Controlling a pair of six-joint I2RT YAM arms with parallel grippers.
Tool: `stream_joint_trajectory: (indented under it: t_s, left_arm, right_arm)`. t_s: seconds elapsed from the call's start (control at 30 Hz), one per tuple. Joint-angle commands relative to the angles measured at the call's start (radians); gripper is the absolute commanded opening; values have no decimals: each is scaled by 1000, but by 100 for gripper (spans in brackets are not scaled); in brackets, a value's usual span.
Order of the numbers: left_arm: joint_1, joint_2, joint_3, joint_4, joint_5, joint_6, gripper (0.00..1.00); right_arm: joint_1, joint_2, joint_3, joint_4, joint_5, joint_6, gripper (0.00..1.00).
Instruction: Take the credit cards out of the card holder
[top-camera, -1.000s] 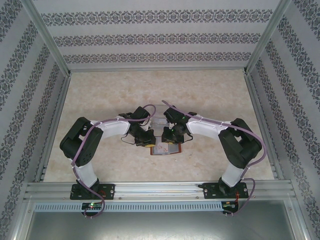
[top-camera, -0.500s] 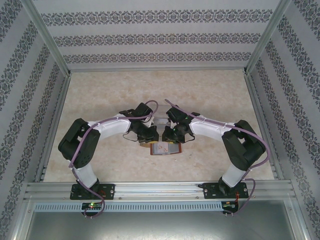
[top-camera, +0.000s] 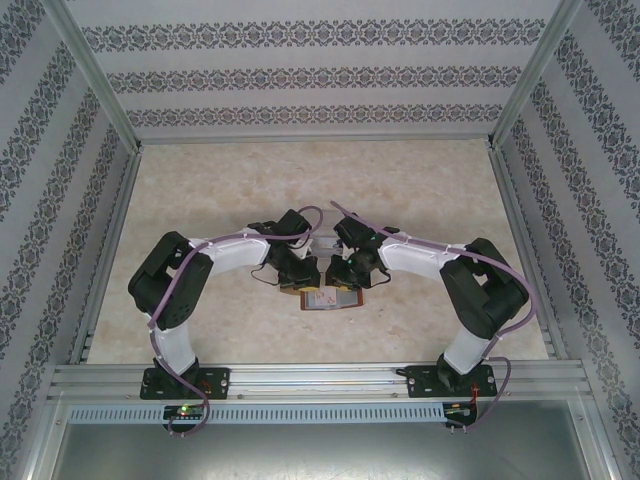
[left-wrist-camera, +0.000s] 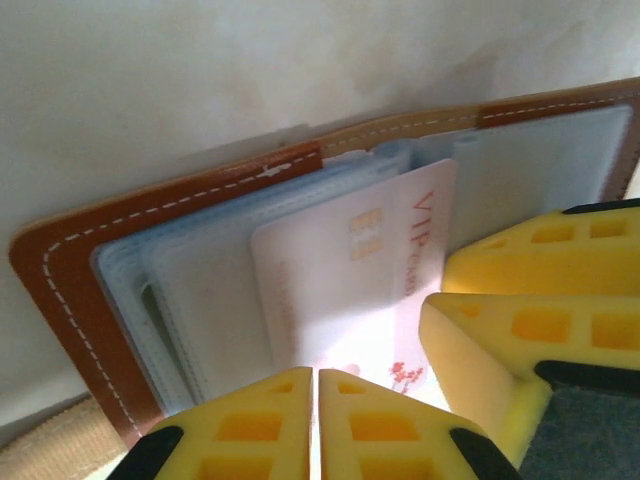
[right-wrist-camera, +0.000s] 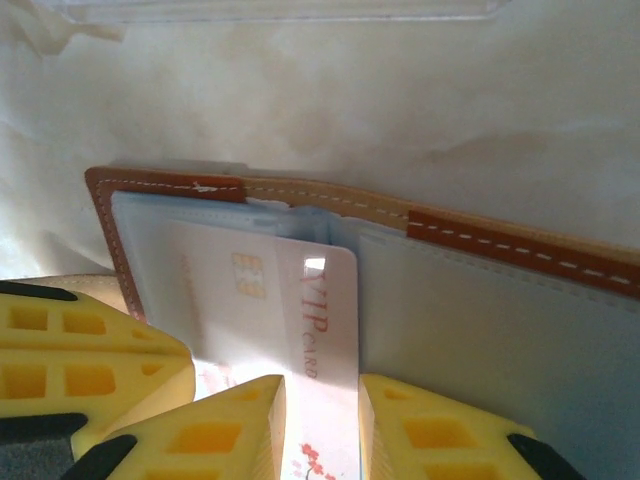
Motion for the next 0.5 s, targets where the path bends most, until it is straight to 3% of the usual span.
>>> stream_joint_trajectory:
  t_s: [0.0,0.47]
  left_arm:
    - [-11,19,3,-49,-29,27,10]
    - [-11,41,7,-106,-75,56,9]
  right_arm:
    - [-11,13,-21,15,-14,12,27]
    - [-37,-9,-96,179,-134,58,23]
